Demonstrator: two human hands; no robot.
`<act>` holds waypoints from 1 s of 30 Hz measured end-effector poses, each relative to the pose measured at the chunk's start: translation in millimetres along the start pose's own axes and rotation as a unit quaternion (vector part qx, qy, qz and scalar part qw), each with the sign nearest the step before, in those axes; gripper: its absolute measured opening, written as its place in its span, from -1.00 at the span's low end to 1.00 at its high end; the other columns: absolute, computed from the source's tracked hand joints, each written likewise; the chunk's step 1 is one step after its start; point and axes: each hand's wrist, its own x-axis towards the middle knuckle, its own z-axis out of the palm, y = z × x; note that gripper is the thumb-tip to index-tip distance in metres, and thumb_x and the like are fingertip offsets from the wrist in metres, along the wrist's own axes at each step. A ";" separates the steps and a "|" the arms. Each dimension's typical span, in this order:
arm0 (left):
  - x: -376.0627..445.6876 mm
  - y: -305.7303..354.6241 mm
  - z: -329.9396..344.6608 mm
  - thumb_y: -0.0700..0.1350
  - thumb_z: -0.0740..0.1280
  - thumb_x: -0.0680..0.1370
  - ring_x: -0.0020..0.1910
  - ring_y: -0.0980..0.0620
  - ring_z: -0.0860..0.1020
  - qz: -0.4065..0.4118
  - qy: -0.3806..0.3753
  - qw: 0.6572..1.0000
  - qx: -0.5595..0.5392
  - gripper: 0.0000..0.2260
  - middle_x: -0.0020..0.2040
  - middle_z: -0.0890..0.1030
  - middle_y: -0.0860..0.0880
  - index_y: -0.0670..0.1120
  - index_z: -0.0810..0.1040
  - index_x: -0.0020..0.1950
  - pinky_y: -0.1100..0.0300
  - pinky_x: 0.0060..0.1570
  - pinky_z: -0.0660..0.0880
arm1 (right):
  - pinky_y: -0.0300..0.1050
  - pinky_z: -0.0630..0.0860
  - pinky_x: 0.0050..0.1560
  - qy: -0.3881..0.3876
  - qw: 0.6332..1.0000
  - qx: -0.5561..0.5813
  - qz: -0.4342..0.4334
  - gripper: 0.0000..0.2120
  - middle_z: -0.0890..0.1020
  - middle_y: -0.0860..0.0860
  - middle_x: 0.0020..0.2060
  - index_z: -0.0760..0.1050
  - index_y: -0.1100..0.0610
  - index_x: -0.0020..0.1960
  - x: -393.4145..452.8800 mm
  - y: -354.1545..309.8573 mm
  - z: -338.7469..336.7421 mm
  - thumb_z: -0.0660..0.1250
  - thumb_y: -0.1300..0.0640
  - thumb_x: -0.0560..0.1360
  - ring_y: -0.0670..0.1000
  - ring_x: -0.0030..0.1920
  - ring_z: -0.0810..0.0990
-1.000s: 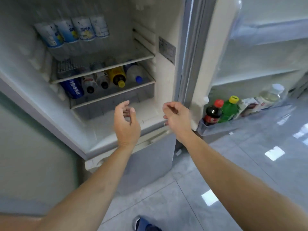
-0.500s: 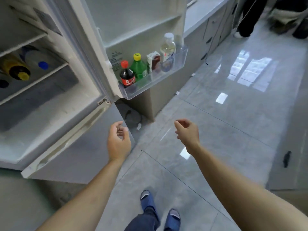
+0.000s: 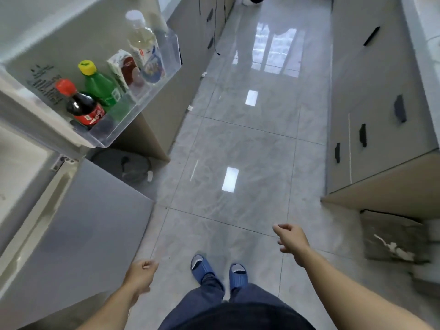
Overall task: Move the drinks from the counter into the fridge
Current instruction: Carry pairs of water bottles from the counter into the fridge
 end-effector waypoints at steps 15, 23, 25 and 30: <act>48.5 55.7 -10.4 -0.09 0.29 0.64 0.02 -0.15 0.57 -0.032 -0.029 0.999 0.031 -0.80 0.10 0.59 -0.16 -0.16 0.52 0.20 -0.02 0.02 0.54 | 0.00 0.58 -0.15 0.080 0.982 0.045 0.163 -0.84 0.60 0.06 -0.12 0.51 0.12 0.06 -14.1 98.0 -21.2 0.36 0.06 0.56 0.12 -0.10 0.59; 75.0 204.8 47.5 -0.08 0.28 0.64 0.03 -0.13 0.57 0.036 -0.055 0.998 -0.007 -0.85 0.08 0.58 -0.14 -0.11 0.48 0.17 0.02 -0.02 0.53 | -0.08 0.53 -0.24 0.081 0.972 0.057 0.212 -0.83 0.62 0.06 -0.14 0.53 0.16 0.05 38.5 81.8 -46.7 0.37 0.07 0.55 0.10 -0.14 0.61; 76.3 238.7 57.4 -0.07 0.28 0.64 0.04 -0.13 0.57 0.047 -0.050 0.998 -0.009 -0.84 0.07 0.59 -0.13 -0.10 0.49 0.16 0.01 0.00 0.54 | -0.04 0.53 -0.19 0.069 0.974 0.053 0.209 -0.87 0.62 0.09 -0.15 0.53 0.15 -0.01 63.7 54.4 -59.3 0.37 0.09 0.54 0.14 -0.12 0.62; 77.8 303.8 78.7 -0.05 0.28 0.64 0.05 -0.15 0.58 0.050 -0.035 0.998 0.008 -0.90 0.05 0.61 -0.12 -0.06 0.53 0.02 -0.04 0.05 0.54 | -0.07 0.55 -0.22 0.039 0.989 0.041 0.135 -0.84 0.58 0.04 -0.22 0.47 0.09 0.08 135.5 -56.3 -93.1 0.33 0.04 0.57 0.05 -0.18 0.58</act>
